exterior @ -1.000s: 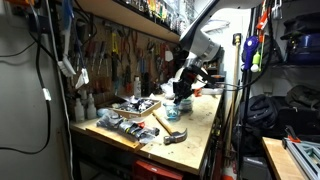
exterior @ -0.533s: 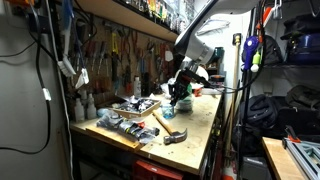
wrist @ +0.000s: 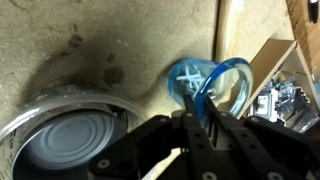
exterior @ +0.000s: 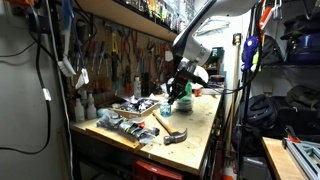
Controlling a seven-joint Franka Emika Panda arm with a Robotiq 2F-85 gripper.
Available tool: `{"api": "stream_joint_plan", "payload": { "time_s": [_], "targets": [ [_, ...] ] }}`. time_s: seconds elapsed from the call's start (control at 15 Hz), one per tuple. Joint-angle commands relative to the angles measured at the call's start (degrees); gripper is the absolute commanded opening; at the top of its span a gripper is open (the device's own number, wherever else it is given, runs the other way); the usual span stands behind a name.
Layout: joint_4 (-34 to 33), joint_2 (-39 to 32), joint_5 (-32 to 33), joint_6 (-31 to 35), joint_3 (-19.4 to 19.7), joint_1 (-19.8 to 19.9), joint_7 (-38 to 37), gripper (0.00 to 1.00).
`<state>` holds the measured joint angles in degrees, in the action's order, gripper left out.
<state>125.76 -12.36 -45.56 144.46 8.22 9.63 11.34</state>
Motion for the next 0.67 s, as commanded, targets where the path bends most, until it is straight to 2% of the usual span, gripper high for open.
{"api": "stream_joint_plan", "payload": {
  "time_s": [0.0,0.07,0.27,0.6],
  "targets": [
    [-0.6,-0.7,-0.5,0.8,-1.1,0.7,-0.9,0.09],
    [-0.5,-0.6,0.0,0.7,-1.0,0.7,-1.1,0.29],
    [0.0,0.0,1.9,0.9,-0.5,0.6,-2.3,0.51],
    [0.8,1.9,8.6,-1.1,0.3,0.6,-7.5,0.89]
  ]
}}
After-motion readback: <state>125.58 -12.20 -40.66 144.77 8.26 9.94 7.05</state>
